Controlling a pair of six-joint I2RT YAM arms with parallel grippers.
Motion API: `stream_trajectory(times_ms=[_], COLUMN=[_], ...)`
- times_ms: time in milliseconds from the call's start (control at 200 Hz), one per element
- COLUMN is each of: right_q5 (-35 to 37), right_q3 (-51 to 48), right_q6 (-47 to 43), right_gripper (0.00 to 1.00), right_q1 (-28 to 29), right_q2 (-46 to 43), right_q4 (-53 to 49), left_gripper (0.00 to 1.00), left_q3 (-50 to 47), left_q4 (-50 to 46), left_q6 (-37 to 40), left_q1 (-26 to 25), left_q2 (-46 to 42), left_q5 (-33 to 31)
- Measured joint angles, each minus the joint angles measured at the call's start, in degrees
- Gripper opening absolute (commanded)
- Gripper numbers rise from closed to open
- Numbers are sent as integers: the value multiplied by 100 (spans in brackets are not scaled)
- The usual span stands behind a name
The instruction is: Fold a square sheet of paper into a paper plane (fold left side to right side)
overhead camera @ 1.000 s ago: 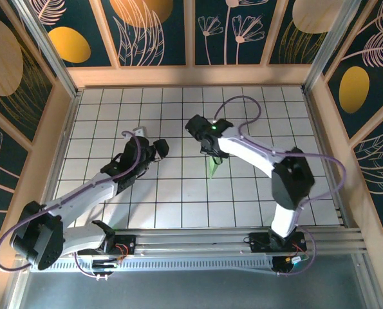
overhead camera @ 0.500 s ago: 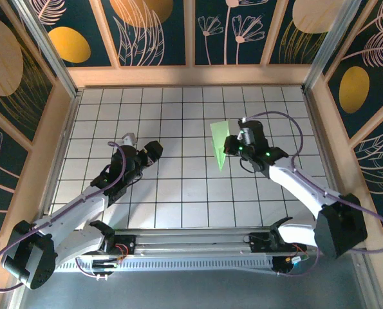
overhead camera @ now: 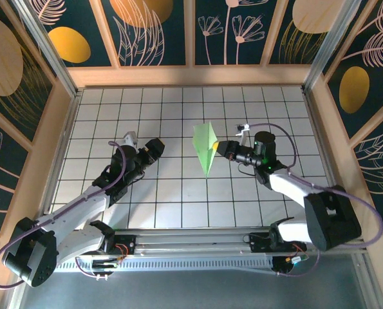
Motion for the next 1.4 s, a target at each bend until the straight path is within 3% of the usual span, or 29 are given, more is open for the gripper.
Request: stream_trajectory(times_ms=[160, 636, 1071, 1396], right_q5=[-234, 142, 933, 964], right_q3=[2, 979, 1401, 1399], right_q6=[501, 549, -31, -199], right_gripper=[0, 0, 0, 0], right_q1=[229, 1058, 896, 870], right_q2=[907, 2957, 3263, 3143], right_q4=[807, 898, -557, -752], left_gripper=[69, 67, 62, 59], left_q3=[0, 26, 181, 385], left_q4=[4, -210, -581, -577], left_q6=[4, 157, 308, 354], left_q1=[0, 0, 0, 0], left_q2=[157, 179, 323, 1091], left_q5=[87, 79, -11, 328])
